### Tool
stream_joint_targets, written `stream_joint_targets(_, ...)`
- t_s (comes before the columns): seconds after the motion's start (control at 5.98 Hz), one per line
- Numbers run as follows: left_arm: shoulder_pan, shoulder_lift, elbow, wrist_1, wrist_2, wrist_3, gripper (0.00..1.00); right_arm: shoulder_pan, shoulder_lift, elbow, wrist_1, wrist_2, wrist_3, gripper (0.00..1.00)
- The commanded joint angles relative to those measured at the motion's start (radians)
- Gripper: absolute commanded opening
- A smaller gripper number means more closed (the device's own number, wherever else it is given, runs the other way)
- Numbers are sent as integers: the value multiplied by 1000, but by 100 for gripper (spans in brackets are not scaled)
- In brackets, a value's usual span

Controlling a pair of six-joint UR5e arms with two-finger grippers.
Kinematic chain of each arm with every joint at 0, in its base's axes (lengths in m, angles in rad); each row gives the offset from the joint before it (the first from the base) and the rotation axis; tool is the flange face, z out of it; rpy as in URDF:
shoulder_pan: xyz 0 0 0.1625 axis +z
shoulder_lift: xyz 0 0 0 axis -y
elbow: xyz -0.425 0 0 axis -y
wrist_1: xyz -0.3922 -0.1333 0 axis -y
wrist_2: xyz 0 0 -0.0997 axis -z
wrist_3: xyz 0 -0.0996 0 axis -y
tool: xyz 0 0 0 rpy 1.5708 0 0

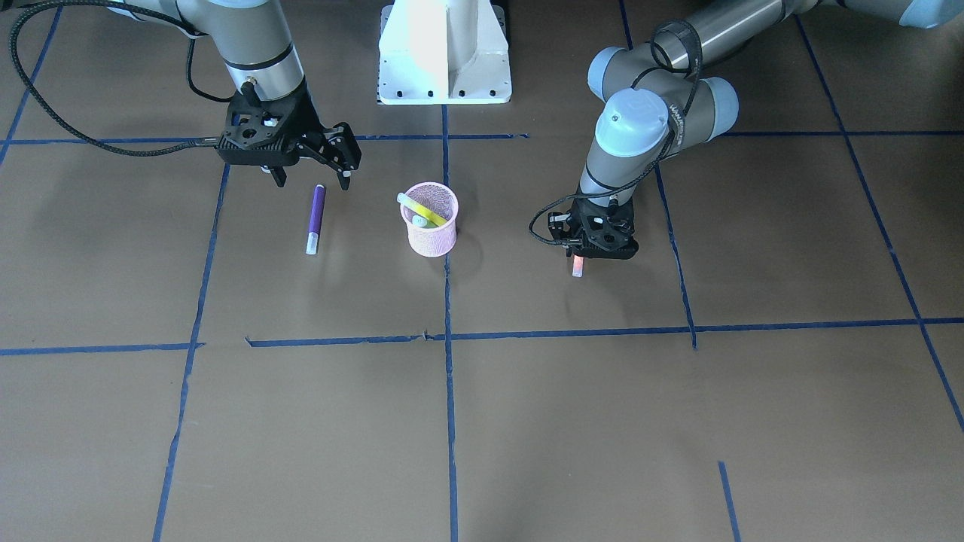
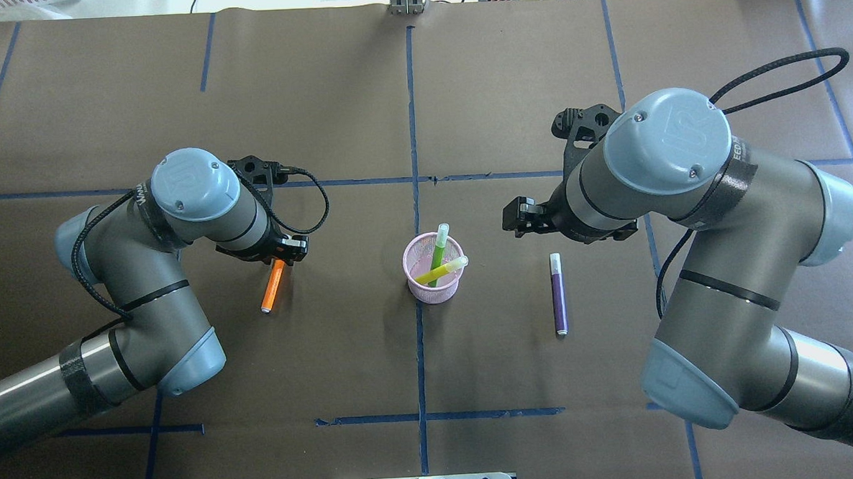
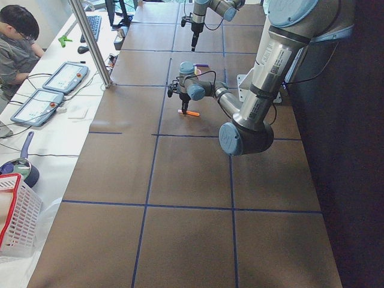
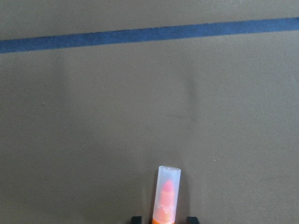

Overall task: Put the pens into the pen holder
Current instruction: 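Grasp the orange marker with the left gripper and lift it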

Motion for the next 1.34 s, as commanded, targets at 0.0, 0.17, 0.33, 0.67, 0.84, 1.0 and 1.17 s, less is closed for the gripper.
stream_joint_targets(0.0, 0, 0, 3, 0, 0, 1, 44, 0, 0, -1, 1, 0, 0, 100)
stream_joint_targets(0.17, 0, 0, 5, 0, 0, 1, 44, 0, 0, 1, 1, 0, 0, 100)
stream_joint_targets(0.33, 2, 0, 11, -1, 0, 1, 44, 0, 0, -1, 1, 0, 0, 100)
stream_joint_targets(0.67, 0, 0, 9, -1, -2, -1, 21, 0, 0, -1, 1, 0, 0, 100)
stream_joint_targets(0.84, 0, 0, 8, -3, -2, -1, 0, 0, 0, -1, 1, 0, 0, 100)
stream_joint_targets(1.0, 0, 0, -3, 0, -2, -1, 0, 0, 0, -1, 1, 0, 0, 100)
stream_joint_targets(1.17, -2, -5, -35, 6, 0, -11, 0, 0, 0, -1, 1, 0, 0, 100)
